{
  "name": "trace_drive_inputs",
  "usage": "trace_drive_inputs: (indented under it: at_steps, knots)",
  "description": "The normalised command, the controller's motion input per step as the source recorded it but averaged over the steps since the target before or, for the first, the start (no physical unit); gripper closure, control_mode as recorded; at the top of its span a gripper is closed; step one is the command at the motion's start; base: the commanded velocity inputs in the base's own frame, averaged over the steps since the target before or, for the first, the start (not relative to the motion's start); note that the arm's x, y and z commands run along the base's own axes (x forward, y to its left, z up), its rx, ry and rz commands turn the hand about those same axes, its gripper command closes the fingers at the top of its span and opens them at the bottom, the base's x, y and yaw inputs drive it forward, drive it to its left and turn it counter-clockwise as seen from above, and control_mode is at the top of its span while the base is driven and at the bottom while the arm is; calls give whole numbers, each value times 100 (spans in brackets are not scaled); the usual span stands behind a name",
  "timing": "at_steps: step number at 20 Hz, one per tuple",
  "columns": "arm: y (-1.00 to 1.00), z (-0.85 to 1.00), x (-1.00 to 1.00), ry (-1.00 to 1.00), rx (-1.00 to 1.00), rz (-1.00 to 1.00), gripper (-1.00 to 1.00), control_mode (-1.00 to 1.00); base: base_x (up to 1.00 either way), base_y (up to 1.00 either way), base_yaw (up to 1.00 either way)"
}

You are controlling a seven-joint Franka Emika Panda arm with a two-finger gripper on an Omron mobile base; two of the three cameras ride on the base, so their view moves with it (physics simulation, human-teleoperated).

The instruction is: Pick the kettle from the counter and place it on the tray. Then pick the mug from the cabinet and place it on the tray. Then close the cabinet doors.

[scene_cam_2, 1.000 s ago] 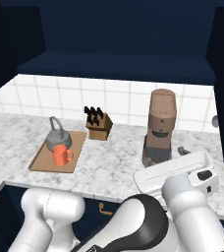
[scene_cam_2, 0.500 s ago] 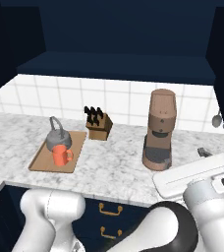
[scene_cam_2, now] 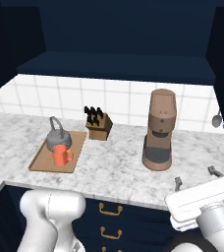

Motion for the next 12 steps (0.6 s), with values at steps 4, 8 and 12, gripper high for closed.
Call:
trace_drive_inputs:
  at_steps: [4, 8, 12]
  knots:
    - [-64, 14, 2, 0, 0, 14, -100, -100, 0, 0, 0]
    - [-67, 21, 4, 0, 0, 15, -100, -100, 0, 0, 0]
    - [-23, 29, 0, 0, 0, 9, -100, -100, 0, 0, 0]
